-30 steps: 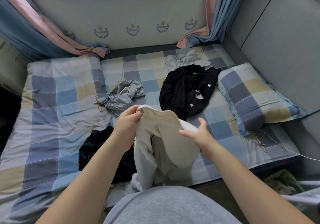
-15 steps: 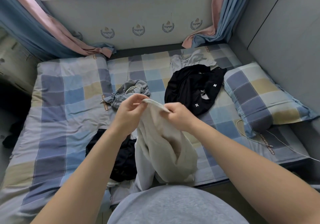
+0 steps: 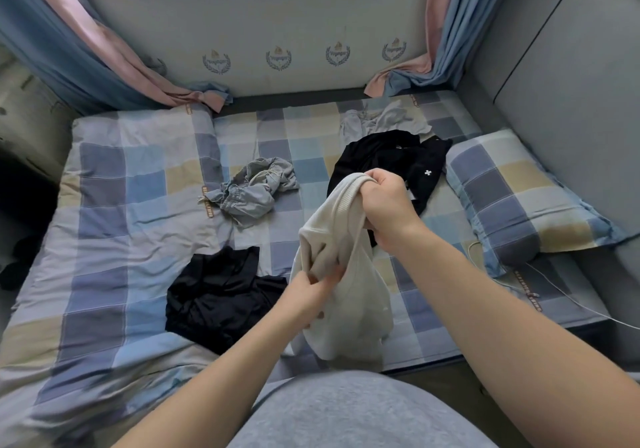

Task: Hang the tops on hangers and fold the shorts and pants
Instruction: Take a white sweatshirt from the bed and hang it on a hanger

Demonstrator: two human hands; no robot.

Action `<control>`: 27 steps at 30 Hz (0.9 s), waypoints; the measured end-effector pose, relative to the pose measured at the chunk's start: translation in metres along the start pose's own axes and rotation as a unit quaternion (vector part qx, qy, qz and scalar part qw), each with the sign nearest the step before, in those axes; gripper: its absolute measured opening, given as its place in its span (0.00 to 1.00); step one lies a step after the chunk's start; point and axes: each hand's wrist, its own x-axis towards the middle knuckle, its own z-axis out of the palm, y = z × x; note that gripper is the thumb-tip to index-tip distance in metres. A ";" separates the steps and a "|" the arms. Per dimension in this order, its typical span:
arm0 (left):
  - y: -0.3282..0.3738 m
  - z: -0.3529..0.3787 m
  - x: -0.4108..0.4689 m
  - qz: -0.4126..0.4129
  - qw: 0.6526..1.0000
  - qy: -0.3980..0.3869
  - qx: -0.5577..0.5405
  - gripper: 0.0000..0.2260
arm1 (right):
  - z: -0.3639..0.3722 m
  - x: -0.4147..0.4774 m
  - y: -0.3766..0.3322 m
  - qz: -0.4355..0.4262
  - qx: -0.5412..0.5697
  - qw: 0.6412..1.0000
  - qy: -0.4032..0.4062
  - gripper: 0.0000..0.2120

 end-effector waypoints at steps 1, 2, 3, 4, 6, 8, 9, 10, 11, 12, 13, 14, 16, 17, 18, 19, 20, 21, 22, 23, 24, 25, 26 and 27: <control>-0.001 0.005 0.004 -0.096 0.994 -0.044 -0.019 0.29 | 0.000 -0.002 -0.001 0.000 0.013 1.000 0.007 0.10; -0.002 0.009 0.007 -0.177 0.978 -0.099 -0.041 0.27 | 0.000 -0.005 -0.002 -0.001 0.025 1.000 0.015 0.11; -0.003 0.012 0.010 -0.226 0.958 -0.158 -0.072 0.25 | 0.000 -0.007 -0.003 -0.003 0.036 0.999 0.023 0.10; -0.004 0.016 0.012 -0.249 0.938 -0.212 -0.115 0.21 | -0.001 -0.008 -0.003 -0.006 0.046 0.998 0.030 0.10; -0.002 0.022 0.013 -0.238 0.918 -0.251 -0.191 0.14 | -0.003 -0.009 -0.002 -0.009 0.062 0.997 0.045 0.10; -0.001 0.026 0.014 -0.198 0.928 -0.219 -0.225 0.12 | -0.007 -0.009 0.003 -0.007 0.067 0.996 0.060 0.09; 0.000 0.026 0.014 -0.184 0.935 -0.186 -0.240 0.13 | -0.010 -0.008 0.006 -0.005 0.067 0.995 0.067 0.09; 0.000 0.026 0.015 -0.176 0.937 -0.149 -0.261 0.12 | -0.013 -0.007 0.009 -0.003 0.066 0.995 0.075 0.08; -0.001 0.025 0.016 -0.169 0.937 -0.110 -0.284 0.12 | -0.016 -0.006 0.013 -0.002 0.066 0.994 0.082 0.08; -0.002 0.021 0.017 -0.160 0.934 -0.074 -0.312 0.11 | -0.020 -0.005 0.016 0.000 0.064 0.994 0.088 0.08; -0.003 0.016 0.019 -0.145 0.927 -0.043 -0.342 0.11 | -0.023 -0.003 0.020 0.002 0.061 0.994 0.094 0.08; -0.002 0.010 0.020 -0.125 0.919 -0.020 -0.373 0.10 | -0.027 0.000 0.025 0.004 0.055 0.993 0.100 0.08; 0.003 -0.004 0.023 -0.077 0.895 0.027 -0.438 0.10 | -0.033 0.005 0.035 0.011 0.039 0.993 0.113 0.08; 0.006 -0.012 0.024 -0.052 0.877 0.049 -0.474 0.10 | -0.037 0.006 0.042 0.017 0.027 0.992 0.120 0.08; 0.010 -0.021 0.025 -0.027 0.857 0.064 -0.510 0.11 | -0.039 0.008 0.049 0.028 0.017 0.991 0.127 0.08; 0.014 -0.030 0.024 -0.002 0.839 0.070 -0.540 0.11 | -0.041 0.008 0.057 0.046 0.013 0.990 0.132 0.08; 0.017 -0.039 0.022 0.021 0.826 0.064 -0.560 0.10 | -0.042 0.007 0.067 0.073 0.014 0.989 0.129 0.08; 0.020 -0.047 0.019 0.040 0.820 0.051 -0.568 0.08 | -0.043 0.004 0.077 0.109 0.011 0.987 0.115 0.07; 0.022 -0.054 0.015 0.055 0.819 0.036 -0.570 0.08 | -0.043 0.001 0.087 0.152 -0.005 0.985 0.084 0.05; 0.024 -0.059 0.011 0.068 0.822 0.022 -0.565 0.08 | -0.044 -0.002 0.096 0.201 -0.039 0.978 0.036 0.06; 0.027 -0.063 0.006 0.081 0.831 0.010 -0.550 0.09 | -0.045 -0.005 0.103 0.250 -0.093 0.963 -0.027 0.13; 0.030 -0.066 0.001 0.094 0.847 0.001 -0.523 0.09 | -0.047 -0.008 0.108 0.282 -0.153 0.943 -0.091 0.23; 0.034 -0.067 -0.003 0.106 0.869 -0.002 -0.483 0.09 | -0.046 -0.010 0.110 0.286 -0.202 0.926 -0.142 0.32; 0.038 -0.067 -0.008 0.119 0.894 0.002 -0.432 0.10 | -0.044 -0.011 0.111 0.262 -0.232 0.922 -0.166 0.40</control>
